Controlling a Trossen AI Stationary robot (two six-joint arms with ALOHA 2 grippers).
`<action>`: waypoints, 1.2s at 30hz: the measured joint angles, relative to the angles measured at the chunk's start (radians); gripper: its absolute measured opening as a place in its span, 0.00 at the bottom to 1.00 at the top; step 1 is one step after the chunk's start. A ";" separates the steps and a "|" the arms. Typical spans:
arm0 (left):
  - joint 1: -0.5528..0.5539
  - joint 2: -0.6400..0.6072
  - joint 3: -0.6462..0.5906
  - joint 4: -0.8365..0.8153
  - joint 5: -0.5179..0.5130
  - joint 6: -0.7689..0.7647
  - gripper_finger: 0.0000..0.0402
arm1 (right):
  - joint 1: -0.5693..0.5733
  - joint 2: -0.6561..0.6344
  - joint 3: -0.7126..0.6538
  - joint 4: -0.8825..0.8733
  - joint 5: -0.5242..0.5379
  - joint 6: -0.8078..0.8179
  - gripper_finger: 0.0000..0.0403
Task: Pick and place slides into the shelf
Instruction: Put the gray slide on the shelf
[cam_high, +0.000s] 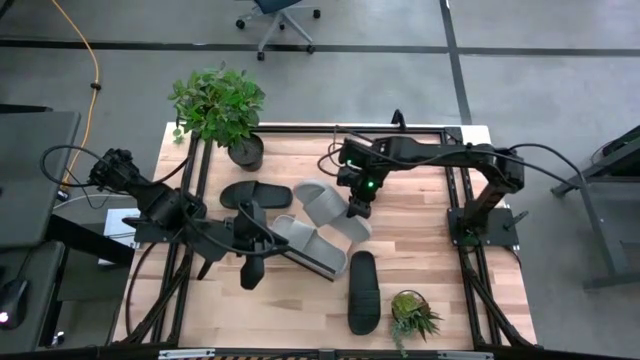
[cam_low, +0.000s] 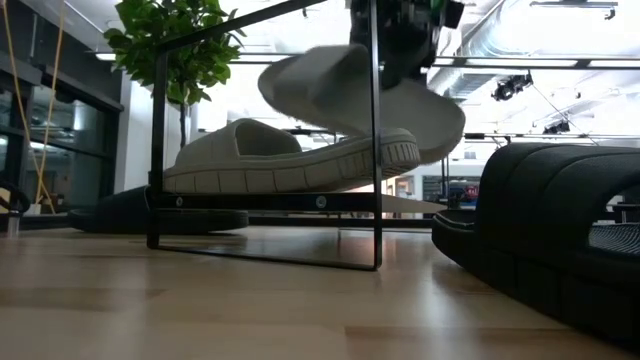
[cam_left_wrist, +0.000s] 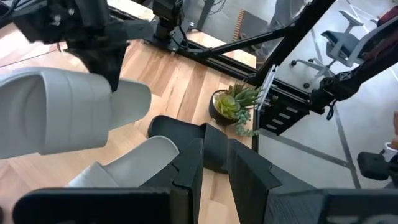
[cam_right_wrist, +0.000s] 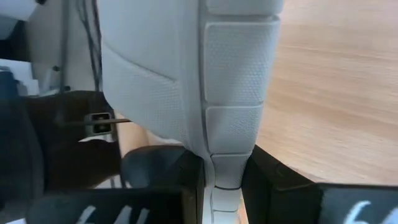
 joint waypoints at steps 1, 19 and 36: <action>0.000 0.000 0.000 0.000 0.000 0.000 0.16 | 0.000 0.007 0.000 0.003 0.002 -0.002 0.13; 0.000 0.000 0.000 -0.004 0.000 0.003 0.16 | -0.008 0.066 0.000 0.072 -0.040 -0.021 0.13; 0.000 0.001 0.000 -0.026 -0.015 0.003 0.16 | -0.027 0.070 0.000 0.086 -0.040 -0.021 0.13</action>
